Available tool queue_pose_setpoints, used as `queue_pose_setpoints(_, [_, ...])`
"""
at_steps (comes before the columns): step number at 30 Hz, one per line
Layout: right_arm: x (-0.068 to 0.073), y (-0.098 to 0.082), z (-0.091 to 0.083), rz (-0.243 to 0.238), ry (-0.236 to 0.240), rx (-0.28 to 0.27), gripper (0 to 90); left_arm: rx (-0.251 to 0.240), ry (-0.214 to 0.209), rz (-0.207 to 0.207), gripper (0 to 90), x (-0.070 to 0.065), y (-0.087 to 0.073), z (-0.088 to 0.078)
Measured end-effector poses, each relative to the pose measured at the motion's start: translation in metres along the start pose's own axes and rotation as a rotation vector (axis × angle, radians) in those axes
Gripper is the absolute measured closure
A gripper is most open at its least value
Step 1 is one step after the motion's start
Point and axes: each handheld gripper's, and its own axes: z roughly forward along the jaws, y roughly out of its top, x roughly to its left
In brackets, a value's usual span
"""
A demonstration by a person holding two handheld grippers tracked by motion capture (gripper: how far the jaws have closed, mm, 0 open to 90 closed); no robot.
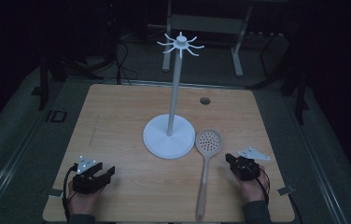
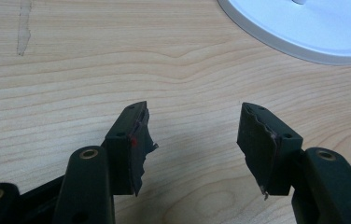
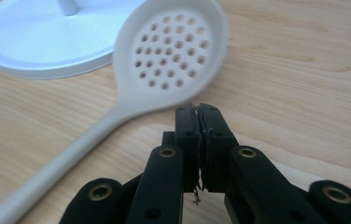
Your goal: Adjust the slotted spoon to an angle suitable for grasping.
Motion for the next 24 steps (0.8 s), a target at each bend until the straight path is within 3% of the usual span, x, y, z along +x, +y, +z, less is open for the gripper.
queue_pose_setpoints(1, [-0.001, 0.000, 0.000, 0.000, 0.023, 0.024, 85.9, 0.000, 0.001, 0.001, 43.7, 0.000, 0.000, 0.000])
queue_pose_setpoints(4, [-0.001, 0.001, 0.001, 0.000, 0.032, 0.040, 83.9, 0.001, 0.001, 0.002, 43.7, 0.000, 0.000, 0.000])
queue_pose_setpoints(12, [0.005, 0.015, -0.001, -0.033, 0.037, 0.027, 79.4, -0.003, 0.004, -0.004, 43.7, 0.001, 0.000, 0.000])
queue_pose_setpoints(20, [0.017, 0.035, 0.010, -0.095, 0.069, 0.029, 89.7, -0.004, 0.004, -0.006, 43.8, 0.001, 0.000, -0.001])
queue_pose_setpoints(24, [0.022, 0.043, 0.018, -0.114, 0.098, 0.040, 89.8, -0.007, 0.005, -0.010, 43.7, 0.001, 0.000, -0.001])
